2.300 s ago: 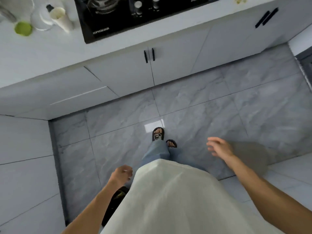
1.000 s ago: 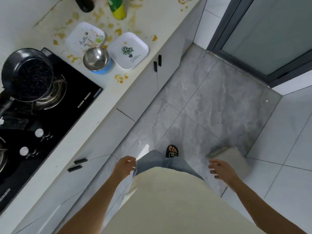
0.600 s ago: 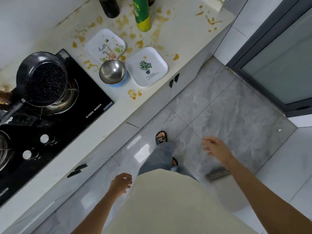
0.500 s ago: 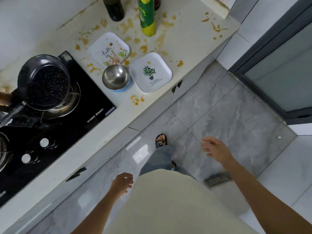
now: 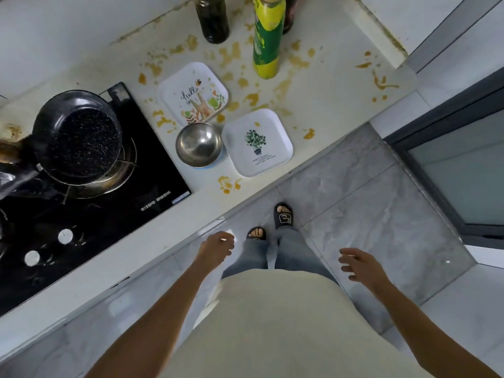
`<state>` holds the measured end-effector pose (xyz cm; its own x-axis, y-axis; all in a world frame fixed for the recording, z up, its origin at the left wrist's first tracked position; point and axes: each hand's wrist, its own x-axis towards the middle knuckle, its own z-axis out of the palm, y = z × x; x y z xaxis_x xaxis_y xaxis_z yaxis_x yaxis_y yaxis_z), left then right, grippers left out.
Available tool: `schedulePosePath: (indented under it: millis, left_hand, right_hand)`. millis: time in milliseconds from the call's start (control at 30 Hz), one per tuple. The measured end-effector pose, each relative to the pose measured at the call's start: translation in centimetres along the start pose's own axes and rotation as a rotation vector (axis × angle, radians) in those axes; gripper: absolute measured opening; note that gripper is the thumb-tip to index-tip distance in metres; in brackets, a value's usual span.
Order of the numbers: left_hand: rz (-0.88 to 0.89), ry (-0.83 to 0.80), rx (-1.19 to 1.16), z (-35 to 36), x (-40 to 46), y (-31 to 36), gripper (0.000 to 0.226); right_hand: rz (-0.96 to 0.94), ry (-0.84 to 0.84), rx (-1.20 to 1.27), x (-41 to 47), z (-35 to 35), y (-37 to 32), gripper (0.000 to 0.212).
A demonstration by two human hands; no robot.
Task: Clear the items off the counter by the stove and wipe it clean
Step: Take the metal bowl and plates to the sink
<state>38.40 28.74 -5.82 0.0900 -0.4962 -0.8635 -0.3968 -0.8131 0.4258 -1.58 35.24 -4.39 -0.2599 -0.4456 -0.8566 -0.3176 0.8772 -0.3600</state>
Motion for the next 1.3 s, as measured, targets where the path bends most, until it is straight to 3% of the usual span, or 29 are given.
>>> schedulePosePath:
  millis: [233,400,500,633,800,900,1000,1200,1300]
  left_hand:
    - [-0.014,0.076,-0.024,1.6,0.2,2.8,0.023]
    - [-0.101,0.164,-0.089,2.3,-0.9,2.4,0.024]
    - [-0.126,0.305,-0.251,1.7,-2.0,3.3,0.02]
    - [0.002,0.556,-0.363,-2.0,-3.7,7.1,0.019]
    - [0.126,0.756,-0.601,-10.1,-1.3,14.7,0.015]
    - [0.158,0.713,-0.624,-14.2,2.5,18.6,0.014]
    - [0.152,0.706,-0.503,-16.9,6.5,21.6,0.015]
    - [0.012,0.66,-0.362,-19.0,12.3,24.2,0.017]
    - [0.022,0.67,-0.311,-19.2,13.8,25.0,0.018]
  right_hand:
    - [-0.022,-0.03,-0.169,3.7,-4.1,-5.5,0.027]
    - [-0.221,-0.096,-0.335,6.4,-5.6,-13.5,0.022]
    - [-0.391,-0.125,-0.377,7.2,-5.6,-19.0,0.018]
    - [-0.494,-0.151,-0.327,7.7,-4.1,-25.6,0.02]
    - [-0.637,-0.043,-0.368,8.1,-0.2,-31.8,0.025]
    - [-0.647,0.036,-0.389,8.5,1.7,-33.7,0.028]
    - [-0.637,0.097,-0.396,9.1,3.4,-34.6,0.032]
    - [-0.665,0.266,-0.498,10.7,6.3,-35.0,0.029]
    - [-0.65,0.334,-0.519,11.1,7.0,-35.2,0.026]
